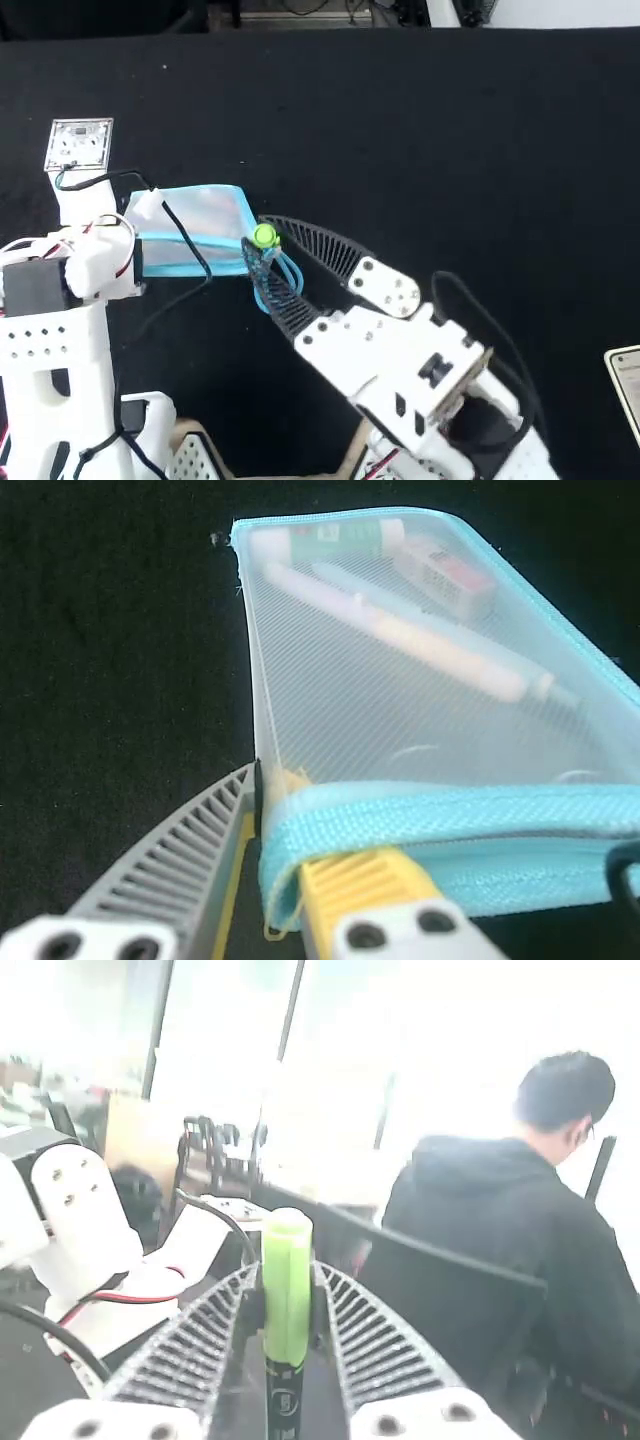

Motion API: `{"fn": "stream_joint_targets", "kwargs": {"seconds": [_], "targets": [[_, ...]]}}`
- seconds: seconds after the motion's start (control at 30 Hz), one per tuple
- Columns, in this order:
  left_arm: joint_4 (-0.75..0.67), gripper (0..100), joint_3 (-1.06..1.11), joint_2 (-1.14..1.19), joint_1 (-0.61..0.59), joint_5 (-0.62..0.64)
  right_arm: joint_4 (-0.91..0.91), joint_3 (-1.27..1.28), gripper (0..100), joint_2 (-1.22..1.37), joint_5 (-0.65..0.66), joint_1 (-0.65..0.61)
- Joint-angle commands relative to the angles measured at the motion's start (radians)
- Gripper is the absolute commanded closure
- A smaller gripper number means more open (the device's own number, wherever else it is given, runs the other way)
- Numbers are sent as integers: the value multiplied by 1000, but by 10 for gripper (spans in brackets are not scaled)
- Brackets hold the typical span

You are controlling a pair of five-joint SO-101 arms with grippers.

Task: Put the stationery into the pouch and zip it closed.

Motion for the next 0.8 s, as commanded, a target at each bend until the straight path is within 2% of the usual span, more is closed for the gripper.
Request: {"fn": "stream_joint_targets", "kwargs": {"seconds": [0.0, 0.13, 0.33, 0.43, 0.7, 0.77], "targets": [[-31, 970, 16, 11, -5, 9, -121, 124, 987, -96, -5, -11], [-31, 970, 16, 11, -5, 9, -192, 246, 987, -162, -5, -32], [-31, 970, 16, 11, -5, 9, -215, 344, 987, -206, 3, -137], [-31, 970, 16, 11, -5, 9, -236, 390, 987, -200, 5, -141], [-31, 970, 16, 11, -5, 9, -456, 553, 987, -197, 5, -140], [-31, 970, 16, 11, -5, 9, -477, 607, 987, -197, 40, -140]]}}
